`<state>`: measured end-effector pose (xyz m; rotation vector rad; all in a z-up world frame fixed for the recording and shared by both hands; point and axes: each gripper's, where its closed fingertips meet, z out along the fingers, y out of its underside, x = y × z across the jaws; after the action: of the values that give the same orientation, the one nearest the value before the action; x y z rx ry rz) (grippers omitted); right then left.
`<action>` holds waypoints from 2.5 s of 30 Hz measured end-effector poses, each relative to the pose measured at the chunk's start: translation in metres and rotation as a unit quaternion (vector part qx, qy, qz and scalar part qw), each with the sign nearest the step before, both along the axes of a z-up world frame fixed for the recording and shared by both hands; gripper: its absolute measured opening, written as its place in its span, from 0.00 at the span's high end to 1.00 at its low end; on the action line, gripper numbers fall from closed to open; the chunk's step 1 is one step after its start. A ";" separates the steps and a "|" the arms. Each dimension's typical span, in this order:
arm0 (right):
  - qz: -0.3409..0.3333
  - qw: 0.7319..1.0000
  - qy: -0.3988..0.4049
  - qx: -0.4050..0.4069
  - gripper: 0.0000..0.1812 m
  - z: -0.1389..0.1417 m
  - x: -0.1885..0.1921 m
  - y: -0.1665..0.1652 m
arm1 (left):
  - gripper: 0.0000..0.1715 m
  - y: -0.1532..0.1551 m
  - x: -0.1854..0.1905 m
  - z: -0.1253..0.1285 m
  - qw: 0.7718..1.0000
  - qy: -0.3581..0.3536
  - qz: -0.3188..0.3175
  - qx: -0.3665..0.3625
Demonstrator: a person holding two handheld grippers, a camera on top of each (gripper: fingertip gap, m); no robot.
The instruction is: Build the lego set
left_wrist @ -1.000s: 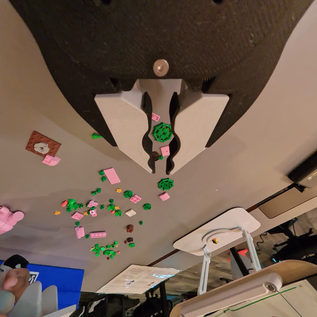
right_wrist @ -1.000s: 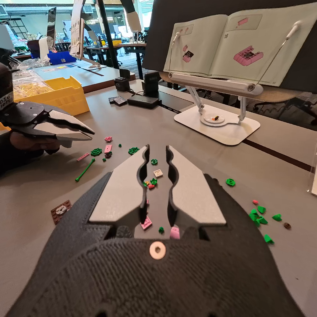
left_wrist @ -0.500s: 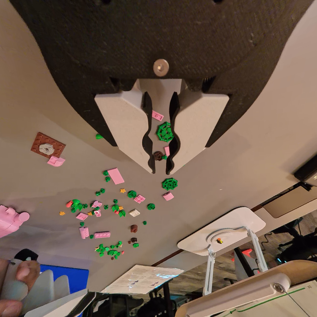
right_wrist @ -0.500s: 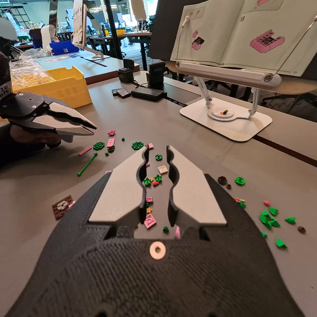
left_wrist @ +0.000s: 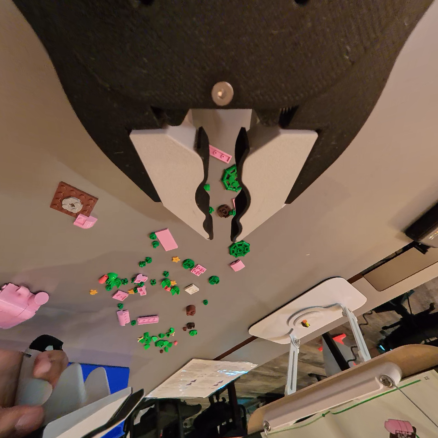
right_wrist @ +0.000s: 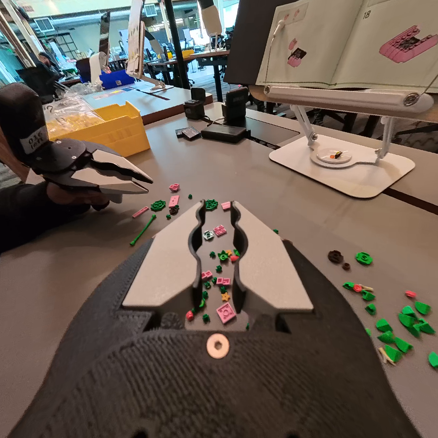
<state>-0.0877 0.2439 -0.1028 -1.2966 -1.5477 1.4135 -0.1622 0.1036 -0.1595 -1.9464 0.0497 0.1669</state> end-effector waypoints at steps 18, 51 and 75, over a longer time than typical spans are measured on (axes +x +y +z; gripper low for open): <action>-0.006 1.000 -0.005 0.022 0.90 -0.004 0.000 0.002 | 0.91 0.002 0.006 0.007 1.000 0.010 -0.009 0.022; -0.030 0.991 0.039 0.124 0.92 0.019 0.006 0.001 | 0.84 0.050 -0.102 0.105 0.981 -0.021 0.139 0.136; -0.029 0.990 0.047 0.131 0.92 0.023 0.009 -0.001 | 0.74 0.145 -0.214 0.124 0.959 -0.035 0.253 0.122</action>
<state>-0.0788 0.2432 -0.0801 -1.0926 -1.5587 1.1719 -0.3765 0.2482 -0.0351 -1.6824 -0.4982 0.4216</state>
